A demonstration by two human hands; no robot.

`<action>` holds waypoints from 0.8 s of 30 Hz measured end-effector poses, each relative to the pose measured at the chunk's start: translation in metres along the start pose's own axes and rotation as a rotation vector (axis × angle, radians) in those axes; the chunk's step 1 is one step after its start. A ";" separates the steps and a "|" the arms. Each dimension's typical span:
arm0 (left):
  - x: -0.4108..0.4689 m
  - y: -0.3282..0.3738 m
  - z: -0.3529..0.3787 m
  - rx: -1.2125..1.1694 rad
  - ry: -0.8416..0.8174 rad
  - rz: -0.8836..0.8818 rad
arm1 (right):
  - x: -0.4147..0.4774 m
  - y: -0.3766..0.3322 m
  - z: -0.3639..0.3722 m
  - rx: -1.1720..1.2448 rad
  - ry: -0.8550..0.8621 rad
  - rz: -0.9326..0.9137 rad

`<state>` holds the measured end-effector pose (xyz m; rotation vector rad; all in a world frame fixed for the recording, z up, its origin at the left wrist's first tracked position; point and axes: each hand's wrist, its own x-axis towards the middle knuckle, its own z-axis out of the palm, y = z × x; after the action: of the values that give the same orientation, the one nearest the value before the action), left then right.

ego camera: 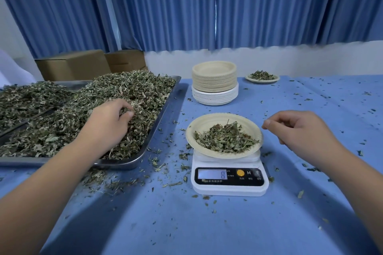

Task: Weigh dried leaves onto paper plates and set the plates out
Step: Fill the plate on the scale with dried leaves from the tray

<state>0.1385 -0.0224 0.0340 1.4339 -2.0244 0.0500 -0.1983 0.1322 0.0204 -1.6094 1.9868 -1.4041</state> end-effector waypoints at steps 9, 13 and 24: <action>-0.002 -0.015 -0.001 0.220 -0.138 -0.027 | 0.001 0.000 0.001 0.001 -0.007 0.012; -0.002 -0.009 -0.001 0.251 -0.136 -0.033 | 0.000 0.000 0.001 0.007 -0.008 0.013; 0.007 0.070 0.018 -0.149 0.060 0.104 | 0.000 -0.001 0.003 -0.004 0.001 0.026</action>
<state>0.0684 -0.0065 0.0460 1.2207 -2.0077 -0.0136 -0.1955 0.1304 0.0197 -1.5792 2.0049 -1.3930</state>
